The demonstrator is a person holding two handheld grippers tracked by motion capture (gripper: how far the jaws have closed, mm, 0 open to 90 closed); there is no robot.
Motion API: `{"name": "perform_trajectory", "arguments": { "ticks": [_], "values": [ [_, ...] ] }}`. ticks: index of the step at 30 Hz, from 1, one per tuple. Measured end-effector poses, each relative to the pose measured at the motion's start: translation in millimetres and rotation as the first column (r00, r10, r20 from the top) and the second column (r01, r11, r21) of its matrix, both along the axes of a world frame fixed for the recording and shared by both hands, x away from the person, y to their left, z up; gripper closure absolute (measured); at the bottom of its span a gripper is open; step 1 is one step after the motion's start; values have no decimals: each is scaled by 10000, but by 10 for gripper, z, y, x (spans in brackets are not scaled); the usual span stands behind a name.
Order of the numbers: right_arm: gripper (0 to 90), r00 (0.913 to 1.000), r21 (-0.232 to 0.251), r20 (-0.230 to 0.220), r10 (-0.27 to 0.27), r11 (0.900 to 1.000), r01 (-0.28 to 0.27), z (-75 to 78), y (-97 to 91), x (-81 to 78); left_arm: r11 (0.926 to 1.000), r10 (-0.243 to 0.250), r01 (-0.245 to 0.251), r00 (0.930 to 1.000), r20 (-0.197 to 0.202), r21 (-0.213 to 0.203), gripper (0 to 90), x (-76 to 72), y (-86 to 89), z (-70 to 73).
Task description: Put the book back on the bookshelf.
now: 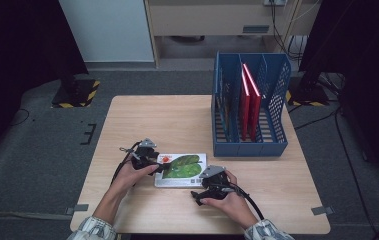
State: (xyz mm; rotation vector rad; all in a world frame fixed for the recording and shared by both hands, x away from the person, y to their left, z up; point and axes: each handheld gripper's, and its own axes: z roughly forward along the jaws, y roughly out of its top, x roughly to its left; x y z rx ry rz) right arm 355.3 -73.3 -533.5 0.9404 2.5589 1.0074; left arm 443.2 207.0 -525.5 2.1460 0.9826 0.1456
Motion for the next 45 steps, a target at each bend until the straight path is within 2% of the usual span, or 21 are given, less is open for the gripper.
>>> {"name": "perform_trajectory", "arguments": {
  "ticks": [11,20,22,25,29,32,41,43,45],
  "values": [
    [46,9999,-75,-12,-159,9998,159,-3,39,-2,9999,98,-98,9999,22,-54,245,7,3,40],
    [42,9996,-137,-27,-280,9995,280,-1,71,9,9999,101,-101,9999,34,105,259,-1,7,63],
    [48,9996,-125,-46,-266,9996,265,0,69,11,9999,149,-149,9999,2,80,259,-6,6,59],
    [70,9996,-128,-64,-283,9995,282,9,56,2,9992,141,-144,9999,72,360,251,-14,28,60],
    [119,9999,-118,-53,-144,9998,143,24,53,-25,9986,303,-300,9995,-62,433,243,-17,69,36],
    [127,10000,-123,-28,77,9999,-78,27,69,-46,9988,328,-324,9994,-90,359,243,-21,71,28],
    [94,10000,-96,-26,-31,9999,31,17,97,-12,9991,424,-425,9989,-199,-56,248,18,67,16],
    [72,10000,-80,-2,-65,9999,65,7,116,-6,9990,442,-441,9988,-188,62,259,18,61,24],
    [67,9999,-132,-69,-119,9998,118,11,127,-4,9983,578,-578,9981,-233,13,276,21,63,38]
  ]
}}
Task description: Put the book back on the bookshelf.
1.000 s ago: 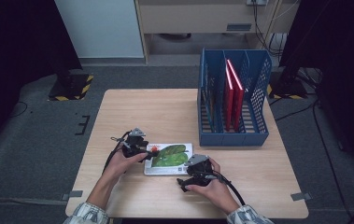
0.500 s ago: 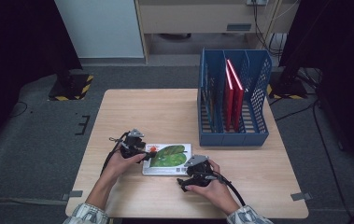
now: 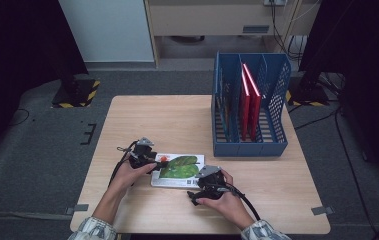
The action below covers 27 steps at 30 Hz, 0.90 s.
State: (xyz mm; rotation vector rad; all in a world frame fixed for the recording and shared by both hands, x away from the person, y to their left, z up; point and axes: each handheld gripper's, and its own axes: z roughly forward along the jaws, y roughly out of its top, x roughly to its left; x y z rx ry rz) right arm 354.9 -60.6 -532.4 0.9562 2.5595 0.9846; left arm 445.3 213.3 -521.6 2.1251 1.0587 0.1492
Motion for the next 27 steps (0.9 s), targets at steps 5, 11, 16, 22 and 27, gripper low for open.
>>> {"name": "perform_trajectory", "arguments": {
  "ticks": [5,11,16,22,27],
  "values": [
    [48,10000,-34,8,-46,10000,46,-5,15,-3,10000,29,-29,10000,36,-28,293,-8,12,48],
    [15,9999,-53,-4,-114,9999,113,-15,40,-1,10000,80,-80,9998,178,5,296,-35,6,115],
    [3,9991,7,64,-424,9991,424,-28,73,12,9998,199,-196,9994,295,-104,295,-62,9,170],
    [3,9968,127,187,-774,9969,771,-41,97,26,9994,271,-260,9985,470,-230,295,-87,16,257],
    [3,9941,189,207,-1064,9942,1060,-45,123,37,9990,299,-279,9979,580,-345,295,-101,19,316]
  ]
}}
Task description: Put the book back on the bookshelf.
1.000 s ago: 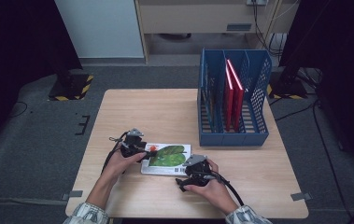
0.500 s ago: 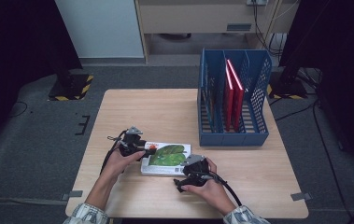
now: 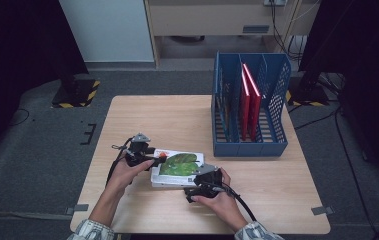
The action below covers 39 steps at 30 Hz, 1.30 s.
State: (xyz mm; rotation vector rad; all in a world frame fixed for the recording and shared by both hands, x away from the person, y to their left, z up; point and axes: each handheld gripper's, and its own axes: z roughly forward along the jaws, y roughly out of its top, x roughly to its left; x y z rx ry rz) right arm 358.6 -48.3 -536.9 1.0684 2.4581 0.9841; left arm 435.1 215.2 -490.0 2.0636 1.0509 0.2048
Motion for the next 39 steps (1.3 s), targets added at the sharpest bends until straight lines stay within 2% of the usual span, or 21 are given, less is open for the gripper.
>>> {"name": "perform_trajectory", "arguments": {
  "ticks": [9,14,21,27,30,33,35,39],
  "values": [
    [3,9990,137,23,-457,9989,457,-6,31,7,10000,6,-6,9999,137,-5,290,-19,-11,68],
    [4,9956,566,-7,-936,9940,934,-14,43,20,10000,14,-14,9999,119,-9,286,-20,-8,68],
    [12,9943,758,-79,-1065,9914,1067,-13,35,31,9999,6,-7,10000,49,106,281,-11,-9,32],
    [14,9942,771,-78,-1069,9912,1072,-13,35,32,10000,-20,19,9999,-122,-65,250,-5,-1,-37],
    [16,9942,783,-86,-1075,9911,1078,-12,38,32,10000,0,-2,9996,-276,-87,166,-26,18,-79],
    [16,9941,793,-94,-1082,9909,1086,-12,41,31,9992,-39,22,9991,-432,-406,152,-75,66,-103],
    [16,9943,752,-70,-1061,9915,1063,-14,43,32,9980,-155,122,9984,-541,-621,152,-108,63,-111],
    [16,9944,753,-72,-1051,9916,1054,-14,46,32,9973,-524,481,9954,-796,-556,152,-151,19,-156]
  ]
}}
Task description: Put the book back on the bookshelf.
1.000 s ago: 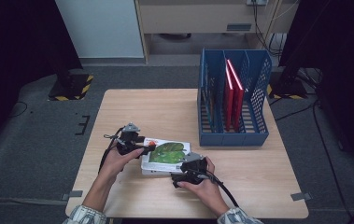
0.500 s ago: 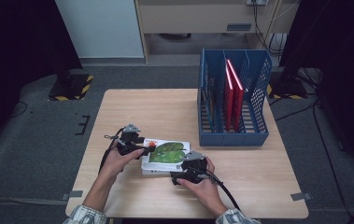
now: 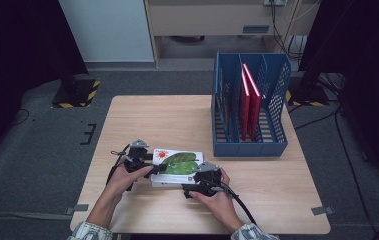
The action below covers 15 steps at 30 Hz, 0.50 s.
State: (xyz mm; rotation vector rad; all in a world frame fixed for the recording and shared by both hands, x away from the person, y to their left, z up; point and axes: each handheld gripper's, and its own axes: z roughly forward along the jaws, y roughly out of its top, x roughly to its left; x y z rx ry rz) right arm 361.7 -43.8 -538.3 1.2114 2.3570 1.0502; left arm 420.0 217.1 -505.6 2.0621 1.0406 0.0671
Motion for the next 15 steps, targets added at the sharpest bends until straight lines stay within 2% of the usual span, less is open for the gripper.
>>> {"name": "perform_trajectory", "arguments": {
  "ticks": [2,4,10,15],
  "values": [
    [16,10000,10,-27,-15,10000,15,1,1,-1,9998,-186,184,9996,-210,-76,154,-14,-37,-36],
    [16,10000,14,-4,3,10000,-3,0,0,1,9993,-365,364,9991,-225,-69,173,-18,-65,-48],
    [30,9991,-295,117,399,9988,-395,0,-24,7,9992,-402,404,9985,-365,69,199,-7,-60,-79],
    [70,9962,-211,-169,852,9961,-856,56,-96,16,9988,-474,477,9983,-350,75,206,2,-57,-91]
  ]
}}
